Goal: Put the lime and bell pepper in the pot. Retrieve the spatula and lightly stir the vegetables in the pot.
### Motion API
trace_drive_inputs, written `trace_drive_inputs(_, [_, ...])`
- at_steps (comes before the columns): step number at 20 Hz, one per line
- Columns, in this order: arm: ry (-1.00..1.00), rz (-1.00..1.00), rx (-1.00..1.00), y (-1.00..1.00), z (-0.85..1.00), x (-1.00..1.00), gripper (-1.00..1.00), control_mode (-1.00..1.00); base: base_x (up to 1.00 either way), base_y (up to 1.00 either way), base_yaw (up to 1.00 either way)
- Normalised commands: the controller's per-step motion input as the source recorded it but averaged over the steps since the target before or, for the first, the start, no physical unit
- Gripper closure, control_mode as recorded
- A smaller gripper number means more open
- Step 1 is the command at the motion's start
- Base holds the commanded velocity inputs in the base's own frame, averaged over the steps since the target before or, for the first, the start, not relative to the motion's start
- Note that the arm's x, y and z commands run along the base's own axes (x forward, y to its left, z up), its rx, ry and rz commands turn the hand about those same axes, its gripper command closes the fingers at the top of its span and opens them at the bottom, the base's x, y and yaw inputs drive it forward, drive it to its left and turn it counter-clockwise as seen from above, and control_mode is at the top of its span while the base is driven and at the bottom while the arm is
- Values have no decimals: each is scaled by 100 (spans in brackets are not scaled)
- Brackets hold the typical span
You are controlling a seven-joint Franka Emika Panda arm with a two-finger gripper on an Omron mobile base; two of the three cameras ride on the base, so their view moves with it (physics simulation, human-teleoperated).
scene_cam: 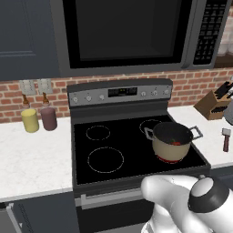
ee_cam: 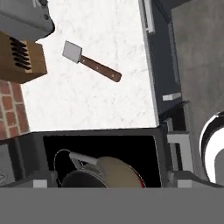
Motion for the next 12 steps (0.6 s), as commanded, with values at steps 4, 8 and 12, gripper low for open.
trace_drive_inputs(4, [1,-65,29,-38,-19,8,-100,-100,0,0,0])
trace_drive_inputs(8, [3,-61,33,-27,-26,31,-100,-100,0,0,0])
trace_drive_inputs(12, [0,-47,38,-12,-40,42,-100,-100,0,0,0])
